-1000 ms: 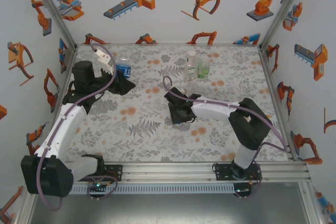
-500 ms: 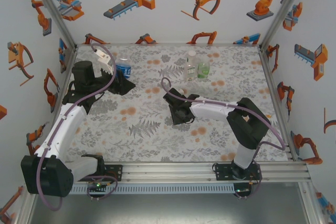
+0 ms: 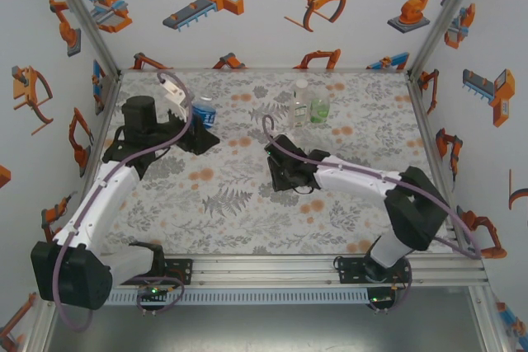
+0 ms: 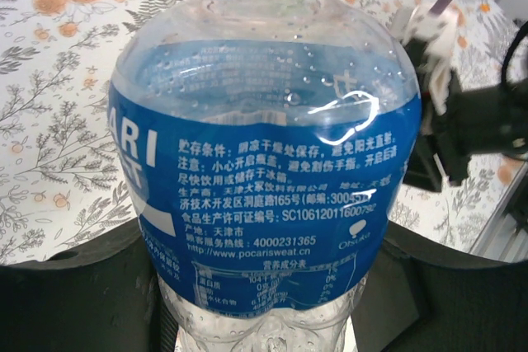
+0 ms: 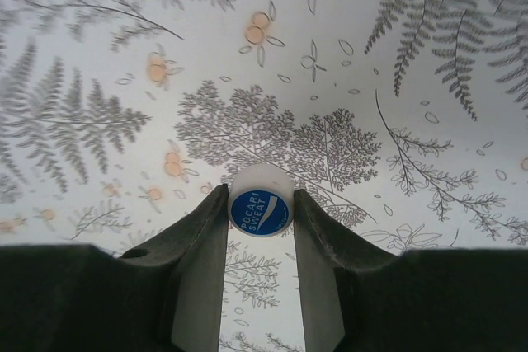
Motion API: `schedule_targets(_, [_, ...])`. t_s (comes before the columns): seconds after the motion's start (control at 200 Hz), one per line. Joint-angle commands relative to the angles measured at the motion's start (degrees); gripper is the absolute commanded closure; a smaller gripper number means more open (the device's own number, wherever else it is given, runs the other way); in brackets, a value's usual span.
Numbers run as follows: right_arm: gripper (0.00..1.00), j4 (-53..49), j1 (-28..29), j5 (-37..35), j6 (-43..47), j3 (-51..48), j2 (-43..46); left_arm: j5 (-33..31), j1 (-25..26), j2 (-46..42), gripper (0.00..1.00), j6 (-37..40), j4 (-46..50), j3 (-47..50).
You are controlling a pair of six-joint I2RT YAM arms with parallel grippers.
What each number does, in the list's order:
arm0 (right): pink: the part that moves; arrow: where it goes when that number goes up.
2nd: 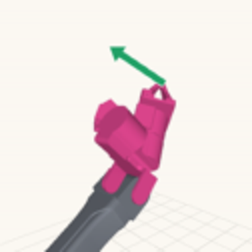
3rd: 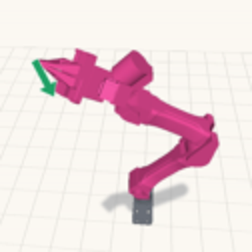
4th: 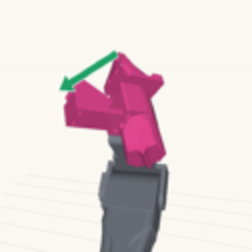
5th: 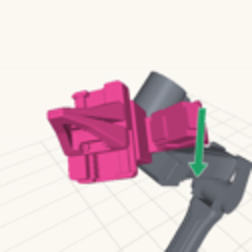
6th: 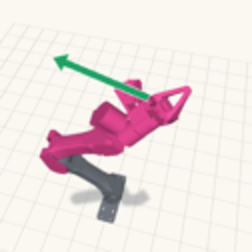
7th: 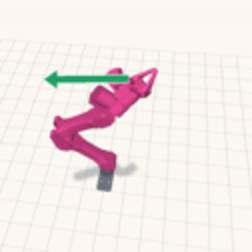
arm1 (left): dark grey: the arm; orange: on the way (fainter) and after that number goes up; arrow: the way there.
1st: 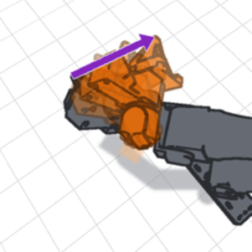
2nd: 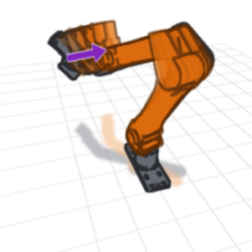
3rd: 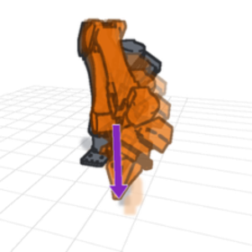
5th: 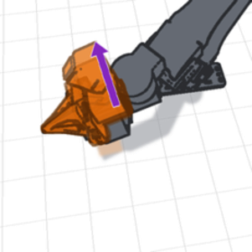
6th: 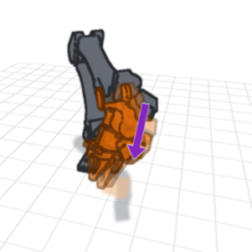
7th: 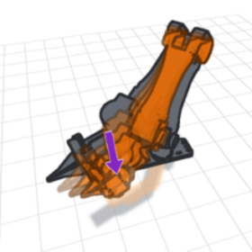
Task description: Screw on the bottle caps
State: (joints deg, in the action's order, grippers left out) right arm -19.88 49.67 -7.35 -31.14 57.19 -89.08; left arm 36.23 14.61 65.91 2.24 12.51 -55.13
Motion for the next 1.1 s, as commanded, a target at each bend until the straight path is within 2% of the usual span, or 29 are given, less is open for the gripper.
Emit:
schedule_targets(0.0, [0.77, 4.01, -0.36, -0.08, 3.46, -2.15, 5.61, 2.36, 2.6, 0.79, 1.0, 6.93, 3.78, -2.24])
schedule_targets(0.29, [0.83, 9.58, -0.37, 2.69, 17.78, -7.6, 22.11, 2.95, 9.1, 0.1, 1.0, 16.81, 7.93, -1.45])
schedule_targets(0.446, [0.85, 9.11, -0.37, 7.63, 27.22, -7.65, 29.14, 2.59, 12.42, -0.7, 1.0, 22.73, 9.39, -0.25])
schedule_targets(0.536, [0.86, 8.38, -0.37, 12.84, 32.03, -6.77, 31.96, 2.35, 14.6, -1.6, 1.0, 26.79, 10.71, 0.48])
schedule_targets(0.731, [0.87, 6.32, -0.36, 24.81, 40.15, -3.83, 34.44, 4.4, 18.05, -5.61, 1.0, 38.52, 11.49, 4.79])
schedule_targets(0.891, [0.88, 6.81, -0.39, 28.19, 41.92, -2.03, 35.11, 2.43, 19.31, -7.02, 0.99, 40.77, 12.14, 5.69])
schedule_targets(1.097, [0.89, 10.56, 0.19, 35.38, 42.36, -0.68, 34.76, 3.13, 20.81, -7.29, 1.0, 47.27, 15.24, 5.91])
